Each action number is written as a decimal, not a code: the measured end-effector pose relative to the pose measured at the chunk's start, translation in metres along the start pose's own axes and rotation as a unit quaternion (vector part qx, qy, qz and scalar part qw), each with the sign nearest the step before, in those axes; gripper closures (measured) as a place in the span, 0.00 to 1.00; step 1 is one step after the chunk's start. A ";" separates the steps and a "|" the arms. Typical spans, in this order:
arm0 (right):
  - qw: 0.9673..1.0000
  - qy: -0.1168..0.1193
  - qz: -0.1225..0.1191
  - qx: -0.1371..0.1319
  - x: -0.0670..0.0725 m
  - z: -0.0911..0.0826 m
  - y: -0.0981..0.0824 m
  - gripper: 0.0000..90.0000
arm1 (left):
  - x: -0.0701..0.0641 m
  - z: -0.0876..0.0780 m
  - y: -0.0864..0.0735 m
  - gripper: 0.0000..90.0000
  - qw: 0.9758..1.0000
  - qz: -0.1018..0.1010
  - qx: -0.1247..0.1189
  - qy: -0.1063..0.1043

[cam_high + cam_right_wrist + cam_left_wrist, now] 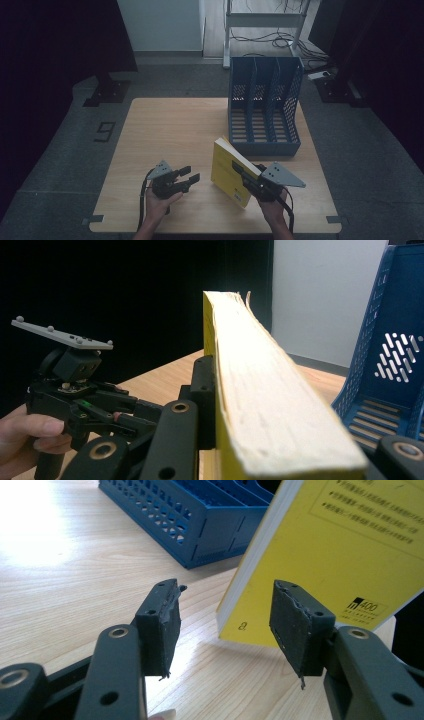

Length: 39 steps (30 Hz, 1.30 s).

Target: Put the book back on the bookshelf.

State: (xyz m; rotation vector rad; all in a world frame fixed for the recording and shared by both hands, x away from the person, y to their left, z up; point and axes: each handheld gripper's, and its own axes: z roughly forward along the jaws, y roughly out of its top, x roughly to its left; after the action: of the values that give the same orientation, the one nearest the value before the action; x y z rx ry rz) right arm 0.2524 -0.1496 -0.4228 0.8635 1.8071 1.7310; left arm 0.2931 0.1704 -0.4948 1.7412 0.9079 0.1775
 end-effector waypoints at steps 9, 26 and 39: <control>1.000 -0.009 0.002 -0.016 -0.002 -0.004 0.007 0.83 | 0.004 0.000 -0.001 0.51 1.000 -0.009 0.004 0.007; 0.999 -0.031 0.002 -0.030 -0.007 -0.007 0.020 0.83 | 0.010 -0.002 -0.002 0.50 1.000 -0.020 0.009 0.011; 0.998 -0.046 -0.001 -0.033 -0.009 -0.006 0.034 0.83 | 0.011 -0.001 -0.003 0.50 1.000 -0.025 0.012 0.008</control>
State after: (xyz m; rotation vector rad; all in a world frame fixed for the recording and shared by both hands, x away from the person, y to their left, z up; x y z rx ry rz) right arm 0.2579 -0.1608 -0.3893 0.8976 1.6831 1.7106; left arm 0.2990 0.1781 -0.5004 1.7391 0.9671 0.1484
